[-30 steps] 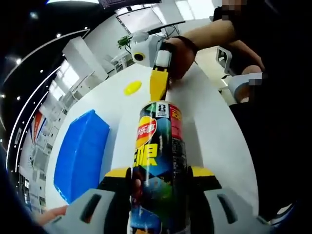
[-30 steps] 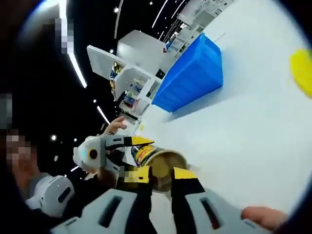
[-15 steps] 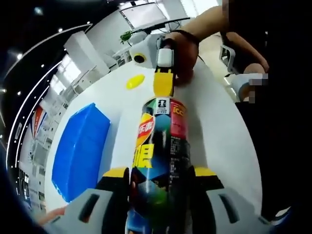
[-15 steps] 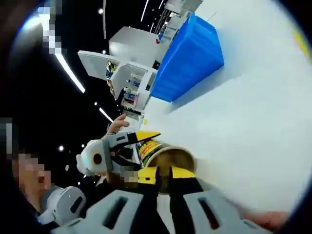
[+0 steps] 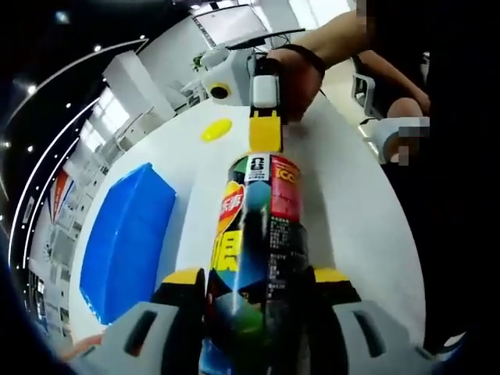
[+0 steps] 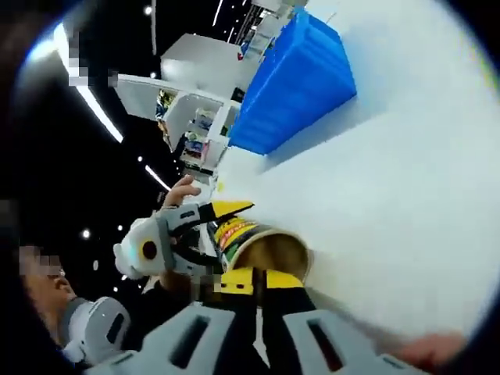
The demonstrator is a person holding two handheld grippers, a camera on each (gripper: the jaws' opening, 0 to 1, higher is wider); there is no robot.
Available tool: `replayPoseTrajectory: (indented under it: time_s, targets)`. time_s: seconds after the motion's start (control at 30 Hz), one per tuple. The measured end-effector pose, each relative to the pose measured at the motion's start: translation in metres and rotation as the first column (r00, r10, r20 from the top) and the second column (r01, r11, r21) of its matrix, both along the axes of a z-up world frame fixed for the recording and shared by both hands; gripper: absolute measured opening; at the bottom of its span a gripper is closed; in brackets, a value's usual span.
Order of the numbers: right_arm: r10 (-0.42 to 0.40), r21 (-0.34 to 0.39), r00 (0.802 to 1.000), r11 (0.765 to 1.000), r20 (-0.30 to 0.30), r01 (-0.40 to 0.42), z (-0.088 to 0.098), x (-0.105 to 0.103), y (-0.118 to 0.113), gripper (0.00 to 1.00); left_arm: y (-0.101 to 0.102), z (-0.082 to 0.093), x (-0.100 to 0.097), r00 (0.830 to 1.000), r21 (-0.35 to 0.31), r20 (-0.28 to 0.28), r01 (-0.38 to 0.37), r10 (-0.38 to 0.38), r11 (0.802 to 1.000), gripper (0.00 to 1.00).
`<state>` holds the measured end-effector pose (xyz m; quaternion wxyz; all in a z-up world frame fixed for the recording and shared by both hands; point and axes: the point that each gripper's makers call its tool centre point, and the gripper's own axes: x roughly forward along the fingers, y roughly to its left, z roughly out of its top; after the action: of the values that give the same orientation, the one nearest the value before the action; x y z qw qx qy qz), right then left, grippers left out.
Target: Open the lid of the chip container on the table, take out the chips, place them into the box in front of the container, and close the lid
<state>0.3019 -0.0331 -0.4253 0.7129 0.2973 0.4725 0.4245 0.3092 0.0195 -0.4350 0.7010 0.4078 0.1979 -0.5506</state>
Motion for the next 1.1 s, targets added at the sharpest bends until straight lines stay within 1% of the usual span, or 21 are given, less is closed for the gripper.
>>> replayPoseTrajectory:
  time_s: [0.03, 0.13, 0.2, 0.27, 0.3, 0.37, 0.47, 0.67, 0.77, 0.83, 0.87, 0.9, 0.93, 0.97, 1.03, 1.1]
  targets:
    - [0.005, -0.049, 1.000, 0.999, 0.019, -0.004, 0.001, -0.001, -0.002, 0.00, 0.000, 0.000, 0.000, 1.000, -0.001, 0.002, 0.001, -0.001, 1.000, 0.53]
    - [0.009, -0.122, 0.996, 0.993, 0.092, 0.002, 0.002, -0.001, -0.005, 0.00, 0.000, 0.000, -0.001, 1.000, -0.008, 0.010, 0.009, -0.008, 1.000, 0.52]
    - [0.006, -0.152, 0.993, 0.988, 0.116, 0.011, 0.003, -0.002, -0.008, 0.00, -0.001, 0.001, -0.002, 1.000, -0.017, 0.017, 0.019, -0.018, 1.000, 0.52]
    - [0.006, -0.172, 0.993, 0.985, 0.120, 0.015, 0.003, -0.003, -0.012, 0.00, -0.001, 0.001, -0.002, 1.000, -0.021, 0.022, 0.021, -0.021, 1.000, 0.52]
    - [0.008, -0.179, 0.991, 0.984, 0.134, 0.016, 0.003, -0.003, -0.012, 0.00, -0.002, 0.001, -0.002, 0.999, -0.025, 0.024, 0.026, -0.025, 0.999, 0.52]
    - [0.003, -0.188, 0.990, 0.982, 0.139, 0.023, 0.003, -0.003, -0.012, 0.00, -0.003, 0.001, -0.003, 0.999, -0.026, 0.029, 0.028, -0.027, 0.999, 0.52]
    - [0.016, -0.227, 0.986, 0.974, 0.165, 0.022, 0.003, -0.004, -0.013, 0.00, -0.004, 0.001, -0.004, 0.999, -0.026, 0.030, 0.032, -0.031, 0.999, 0.52]
    - [0.040, -0.285, 0.979, 0.958, 0.198, 0.018, 0.003, -0.004, -0.016, 0.00, -0.004, 0.001, -0.006, 0.999, -0.029, 0.034, 0.033, -0.032, 0.999, 0.52]
    - [0.050, -0.298, 0.979, 0.955, 0.199, 0.012, 0.003, -0.003, -0.018, 0.00, -0.004, 0.002, -0.006, 0.999, -0.034, 0.040, 0.035, -0.033, 0.999, 0.52]
    - [0.044, -0.317, 0.981, 0.948, 0.191, 0.019, 0.002, 0.000, -0.025, 0.00, -0.004, 0.002, -0.006, 0.999, -0.038, 0.041, 0.031, -0.030, 0.999, 0.52]
    - [0.038, -0.329, 0.979, 0.944, 0.200, 0.031, 0.003, 0.003, -0.031, 0.00, -0.001, 0.002, -0.004, 0.999, -0.034, 0.040, 0.015, -0.013, 0.999, 0.52]
    - [0.012, -0.332, 0.977, 0.941, 0.214, 0.061, 0.003, 0.008, -0.040, 0.00, 0.001, 0.001, -0.003, 0.999, -0.031, 0.038, 0.001, 0.000, 1.000, 0.52]
    - [0.000, -0.327, 0.981, 0.943, 0.194, 0.065, 0.001, 0.008, -0.043, 0.00, 0.002, 0.002, -0.002, 0.999, -0.033, 0.037, -0.001, 0.002, 0.999, 0.52]
    - [-0.024, -0.298, 0.987, 0.952, 0.161, 0.072, 0.002, 0.008, -0.044, 0.00, 0.001, 0.002, -0.002, 0.999, -0.036, 0.036, 0.003, -0.002, 0.999, 0.52]
    - [-0.009, -0.309, 0.984, 0.949, 0.179, 0.064, 0.001, 0.008, -0.046, 0.00, 0.002, 0.001, -0.002, 0.999, -0.034, 0.034, 0.003, -0.002, 0.999, 0.52]
    - [-0.004, -0.333, 0.981, 0.940, 0.196, 0.070, 0.002, 0.008, -0.050, 0.00, 0.002, 0.001, -0.002, 0.999, -0.032, 0.032, 0.002, -0.001, 0.999, 0.52]
